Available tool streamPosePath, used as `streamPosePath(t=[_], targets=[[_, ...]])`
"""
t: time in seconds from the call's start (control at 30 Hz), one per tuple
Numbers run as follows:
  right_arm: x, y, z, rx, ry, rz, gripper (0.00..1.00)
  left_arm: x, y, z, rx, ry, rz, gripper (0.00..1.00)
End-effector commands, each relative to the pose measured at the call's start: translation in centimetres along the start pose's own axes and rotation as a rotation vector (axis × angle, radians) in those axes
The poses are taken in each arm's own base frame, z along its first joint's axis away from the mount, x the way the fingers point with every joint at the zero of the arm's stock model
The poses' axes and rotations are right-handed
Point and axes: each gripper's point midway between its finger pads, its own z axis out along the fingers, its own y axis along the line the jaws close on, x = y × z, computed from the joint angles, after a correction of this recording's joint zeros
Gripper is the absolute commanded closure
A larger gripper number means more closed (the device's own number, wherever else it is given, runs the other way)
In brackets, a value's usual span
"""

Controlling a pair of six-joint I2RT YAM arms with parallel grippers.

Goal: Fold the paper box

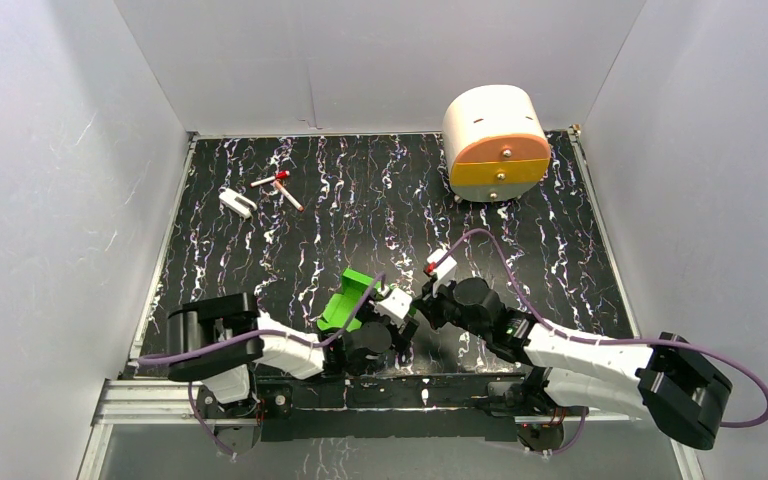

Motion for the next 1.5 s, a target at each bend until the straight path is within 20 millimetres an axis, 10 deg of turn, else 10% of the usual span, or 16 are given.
streamPosePath(t=[0.0, 0.67, 1.47], targets=[[-3.8, 0.5, -0.2, 0.0, -0.105, -0.001, 1.0, -1.8, 1.9, 0.8, -0.173, -0.07, 0.014, 0.24], [-2.9, 0.7, -0.6, -0.01, -0.084, -0.005, 1.0, -1.4, 3.1, 1.2, -0.211, -0.066, -0.054, 0.65], [-1.9, 0.1, 0.9, 0.074, -0.084, -0.04, 0.98, 0.0, 2.7, -0.1, -0.057, -0.025, -0.354, 0.57]])
